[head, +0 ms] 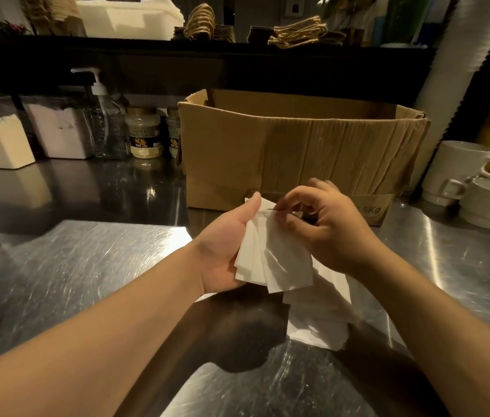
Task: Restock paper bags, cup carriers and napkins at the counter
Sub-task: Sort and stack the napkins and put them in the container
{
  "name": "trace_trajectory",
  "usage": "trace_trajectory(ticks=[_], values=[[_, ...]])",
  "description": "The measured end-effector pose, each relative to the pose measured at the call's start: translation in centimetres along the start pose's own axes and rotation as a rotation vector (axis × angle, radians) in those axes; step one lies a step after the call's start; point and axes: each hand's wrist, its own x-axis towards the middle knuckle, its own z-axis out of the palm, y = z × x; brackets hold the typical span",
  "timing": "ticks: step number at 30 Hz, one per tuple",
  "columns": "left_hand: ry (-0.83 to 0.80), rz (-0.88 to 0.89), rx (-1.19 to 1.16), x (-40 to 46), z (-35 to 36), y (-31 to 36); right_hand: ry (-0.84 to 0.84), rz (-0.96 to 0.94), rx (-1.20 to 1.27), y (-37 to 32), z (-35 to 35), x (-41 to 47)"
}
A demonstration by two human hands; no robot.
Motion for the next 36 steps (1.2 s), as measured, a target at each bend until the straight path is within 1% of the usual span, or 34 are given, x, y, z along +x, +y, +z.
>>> trace_trajectory(ticks=[1,3,4,5,6,8,10,12,14,16,19,21,23,25,27,29,31,33,35,36], values=[[-0.016,-0.002,-0.006,-0.1,0.1,0.0,0.0,0.04,0.109,-0.2,-0.2,-0.1],[-0.046,-0.012,-0.028,-0.3,0.0,0.0,0.005,0.164,0.455,-0.6,-0.5,-0.1],[-0.057,-0.019,-0.049,-0.3,0.0,0.0,0.006,0.227,0.578,-0.9,-0.7,-0.1],[-0.069,-0.029,-0.073,-0.5,0.0,0.1,0.008,0.268,0.633,-1.0,-0.7,-0.1],[-0.093,-0.038,-0.089,-0.5,0.0,0.0,0.009,0.303,0.635,-1.1,-0.6,-0.1],[-0.153,-0.046,-0.084,-0.5,0.2,-0.1,0.004,0.342,0.567,-1.0,0.0,-0.2],[-0.175,-0.026,-0.082,-0.5,0.4,-0.2,0.029,0.344,0.501,-0.9,0.8,-0.3],[-0.134,-0.027,-0.066,-0.5,0.4,-0.4,0.065,0.318,0.462,-0.8,1.3,-0.4],[-0.102,-0.038,-0.043,-0.6,0.3,-0.4,0.048,0.27,0.434,-0.8,1.2,-0.3],[-0.113,-0.023,-0.075,-0.6,0.3,-0.2,-0.043,0.177,0.367,-0.4,0.7,-0.4],[-0.153,-0.02,-0.129,-0.7,0.2,0.1,-0.29,0.033,0.146,-0.6,-0.1,-0.9],[-0.144,-0.044,-0.108,-0.7,0.2,0.3,-0.401,0.014,0.016,-1.1,-0.5,-1.1],[-0.09,-0.08,-0.067,-0.7,0.2,0.4,-0.45,0.023,-0.044,-1.6,-0.4,-1.3],[-0.038,-0.103,-0.052,-0.6,0.2,0.5,-0.46,0.02,-0.068,-1.8,-0.1,-1.3],[-0.029,-0.123,-0.058,-0.5,0.0,0.4,-0.46,0.011,-0.071,-1.7,0.0,-1.2],[-0.077,-0.133,-0.086,-0.3,-0.2,0.4,-0.435,-0.007,-0.029,-1.4,0.1,-1.2],[-0.085,-0.13,-0.1,-0.3,-0.3,0.4,-0.318,-0.003,0.106,-0.9,-0.1,-0.8],[-0.044,-0.113,-0.116,-0.2,-0.5,0.4,-0.147,0.044,0.184,-0.2,-0.6,-0.4],[-0.009,-0.097,-0.157,-0.4,-0.5,0.6,-0.041,0.114,0.162,0.6,-1.2,0.1],[0.018,-0.09,-0.179,-0.5,-0.5,0.7,-0.039,0.159,0.126,1.0,-1.4,0.3]])
